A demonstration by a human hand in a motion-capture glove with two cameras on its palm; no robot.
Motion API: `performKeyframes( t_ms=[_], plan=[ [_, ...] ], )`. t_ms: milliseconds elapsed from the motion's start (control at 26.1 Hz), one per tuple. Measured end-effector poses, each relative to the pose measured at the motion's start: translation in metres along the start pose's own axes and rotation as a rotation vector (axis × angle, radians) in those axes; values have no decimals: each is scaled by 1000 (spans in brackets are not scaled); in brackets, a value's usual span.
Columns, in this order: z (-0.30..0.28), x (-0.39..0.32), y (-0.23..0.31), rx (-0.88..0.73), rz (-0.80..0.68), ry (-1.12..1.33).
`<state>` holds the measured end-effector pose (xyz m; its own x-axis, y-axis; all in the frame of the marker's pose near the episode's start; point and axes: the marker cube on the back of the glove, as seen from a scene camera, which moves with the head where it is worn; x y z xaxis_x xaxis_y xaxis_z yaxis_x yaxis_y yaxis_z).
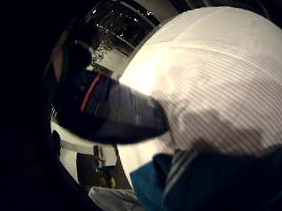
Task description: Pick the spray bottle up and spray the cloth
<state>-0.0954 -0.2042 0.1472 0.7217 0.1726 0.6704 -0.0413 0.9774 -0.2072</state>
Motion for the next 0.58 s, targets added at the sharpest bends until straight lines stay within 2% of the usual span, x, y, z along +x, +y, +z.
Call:
performKeyframes(
  t_ms=[115, 384, 576],
  plan=[
    [-21, -6, 28, -7, 0, 30],
    [-46, -15, 98, 13, -76, 291],
    [-63, -14, 128, -10, -109, 403]
  ],
)
